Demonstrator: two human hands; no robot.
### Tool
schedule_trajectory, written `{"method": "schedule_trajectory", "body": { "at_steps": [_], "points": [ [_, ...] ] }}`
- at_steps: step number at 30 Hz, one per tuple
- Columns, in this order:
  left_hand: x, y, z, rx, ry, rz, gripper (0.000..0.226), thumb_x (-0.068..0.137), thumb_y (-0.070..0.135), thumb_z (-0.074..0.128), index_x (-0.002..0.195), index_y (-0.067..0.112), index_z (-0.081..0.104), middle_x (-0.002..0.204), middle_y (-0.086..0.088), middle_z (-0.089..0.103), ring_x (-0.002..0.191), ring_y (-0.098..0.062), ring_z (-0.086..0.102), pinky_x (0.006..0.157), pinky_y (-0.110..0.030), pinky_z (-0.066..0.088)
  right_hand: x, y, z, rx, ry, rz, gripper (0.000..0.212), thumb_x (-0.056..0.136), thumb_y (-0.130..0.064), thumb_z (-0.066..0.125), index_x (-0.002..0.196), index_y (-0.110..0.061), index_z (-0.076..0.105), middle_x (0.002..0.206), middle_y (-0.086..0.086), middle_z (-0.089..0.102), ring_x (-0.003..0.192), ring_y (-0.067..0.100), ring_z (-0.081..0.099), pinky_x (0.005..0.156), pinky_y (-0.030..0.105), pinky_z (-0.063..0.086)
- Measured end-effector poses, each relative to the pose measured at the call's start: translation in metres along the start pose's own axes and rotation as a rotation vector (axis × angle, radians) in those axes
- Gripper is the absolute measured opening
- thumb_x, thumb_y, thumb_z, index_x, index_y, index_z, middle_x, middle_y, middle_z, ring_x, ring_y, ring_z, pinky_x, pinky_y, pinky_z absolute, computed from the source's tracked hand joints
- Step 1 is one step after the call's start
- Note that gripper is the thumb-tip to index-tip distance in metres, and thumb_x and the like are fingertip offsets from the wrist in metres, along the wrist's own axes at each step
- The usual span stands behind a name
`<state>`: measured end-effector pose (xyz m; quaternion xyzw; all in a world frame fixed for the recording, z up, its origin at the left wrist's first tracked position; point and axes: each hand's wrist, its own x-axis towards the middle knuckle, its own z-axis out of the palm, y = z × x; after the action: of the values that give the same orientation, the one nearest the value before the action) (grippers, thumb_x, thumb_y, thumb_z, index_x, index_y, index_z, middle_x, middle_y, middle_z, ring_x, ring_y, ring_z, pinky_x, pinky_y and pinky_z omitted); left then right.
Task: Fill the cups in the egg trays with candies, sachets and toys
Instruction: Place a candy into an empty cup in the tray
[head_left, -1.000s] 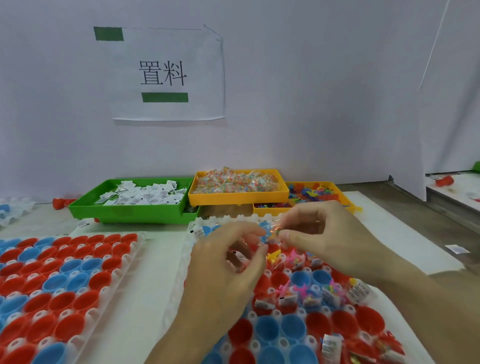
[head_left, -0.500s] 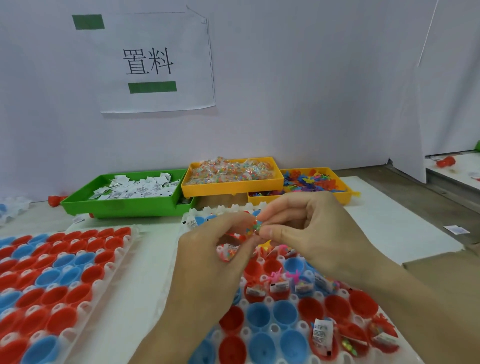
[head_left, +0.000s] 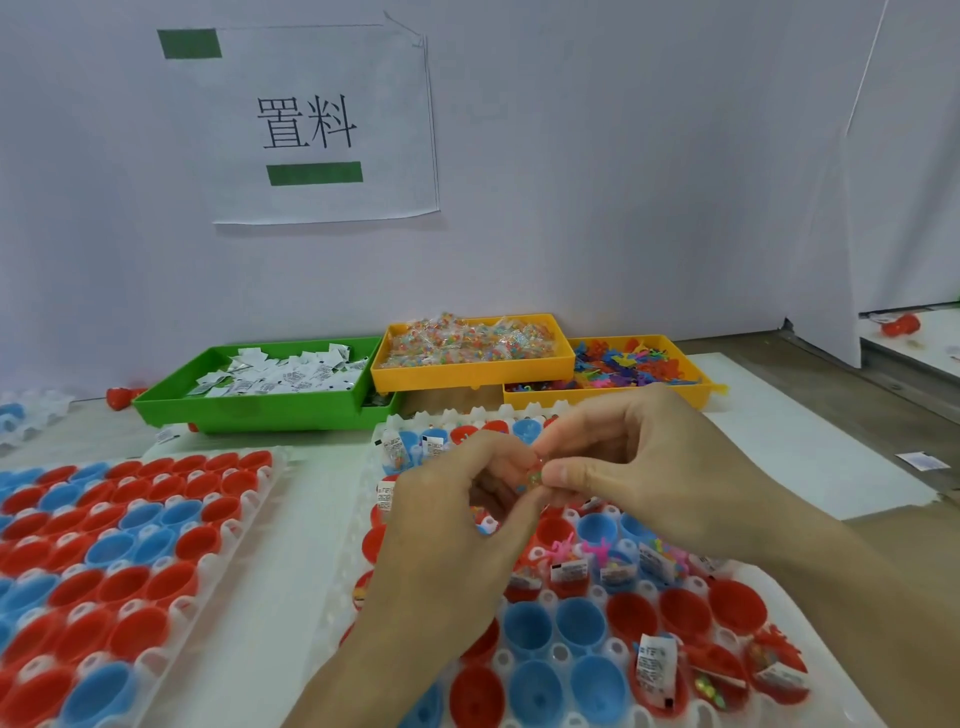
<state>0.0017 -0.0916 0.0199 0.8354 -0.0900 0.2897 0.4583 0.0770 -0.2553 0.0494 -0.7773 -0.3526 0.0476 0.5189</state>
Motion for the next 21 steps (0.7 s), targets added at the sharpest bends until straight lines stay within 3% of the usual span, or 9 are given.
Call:
{"method": "schedule_trajectory", "body": {
  "at_steps": [3, 6, 10, 15, 18, 21],
  "points": [
    [0.0, -0.001, 0.001, -0.062, 0.011, -0.037, 0.025, 0.08, 0.013, 0.079, 0.093, 0.03, 0.065, 0.075, 0.01, 0.068, 0.07, -0.012, 0.066, 0.064, -0.022, 0.055, 0.0, 0.0, -0.002, 0.001, 0.012, -0.013, 0.011, 0.084, -0.015, 0.076, 0.09, -0.023, 0.079, 0.083, -0.009, 0.077, 0.076, 0.008, 0.075, 0.071, 0.015, 0.057],
    [0.0, 0.0, 0.001, -0.062, 0.03, -0.031, 0.022, 0.079, 0.016, 0.079, 0.092, 0.028, 0.066, 0.073, 0.011, 0.068, 0.069, -0.012, 0.067, 0.063, -0.023, 0.056, -0.001, 0.0, -0.003, 0.026, -0.006, -0.004, 0.007, 0.086, -0.015, 0.075, 0.089, -0.021, 0.077, 0.081, -0.003, 0.077, 0.074, 0.013, 0.075, 0.068, 0.017, 0.057],
    [-0.002, 0.001, 0.002, -0.053, -0.021, 0.005, 0.021, 0.08, 0.013, 0.078, 0.086, 0.03, 0.066, 0.074, 0.009, 0.069, 0.069, -0.013, 0.066, 0.063, -0.026, 0.057, -0.003, 0.0, -0.009, 0.009, -0.105, 0.019, 0.003, 0.09, -0.013, 0.071, 0.09, -0.015, 0.073, 0.079, 0.006, 0.076, 0.069, 0.021, 0.074, 0.068, 0.028, 0.061],
    [-0.003, 0.003, 0.003, -0.088, -0.133, 0.039, 0.026, 0.078, 0.016, 0.081, 0.086, 0.035, 0.065, 0.074, 0.012, 0.068, 0.069, -0.01, 0.066, 0.062, -0.018, 0.054, -0.005, -0.006, -0.026, -0.007, -0.221, 0.027, 0.003, 0.088, -0.009, 0.073, 0.085, -0.011, 0.074, 0.076, 0.008, 0.075, 0.068, 0.02, 0.072, 0.064, 0.023, 0.056],
    [-0.003, 0.003, -0.001, -0.151, -0.248, 0.041, 0.022, 0.079, 0.025, 0.081, 0.095, 0.032, 0.067, 0.077, 0.012, 0.07, 0.073, -0.012, 0.068, 0.068, -0.022, 0.056, -0.009, -0.009, -0.044, 0.012, -0.314, 0.035, 0.002, 0.083, -0.016, 0.076, 0.083, -0.014, 0.076, 0.077, 0.008, 0.075, 0.067, 0.016, 0.071, 0.064, 0.02, 0.055],
    [0.001, 0.001, -0.008, -0.188, -0.2, 0.031, 0.02, 0.077, 0.036, 0.076, 0.095, 0.03, 0.069, 0.076, 0.008, 0.072, 0.073, -0.015, 0.069, 0.069, -0.024, 0.057, -0.017, -0.008, -0.058, -0.005, -0.463, 0.102, 0.007, 0.078, -0.024, 0.079, 0.083, -0.02, 0.078, 0.08, 0.008, 0.076, 0.07, 0.016, 0.073, 0.066, 0.021, 0.057]
  ]
}}
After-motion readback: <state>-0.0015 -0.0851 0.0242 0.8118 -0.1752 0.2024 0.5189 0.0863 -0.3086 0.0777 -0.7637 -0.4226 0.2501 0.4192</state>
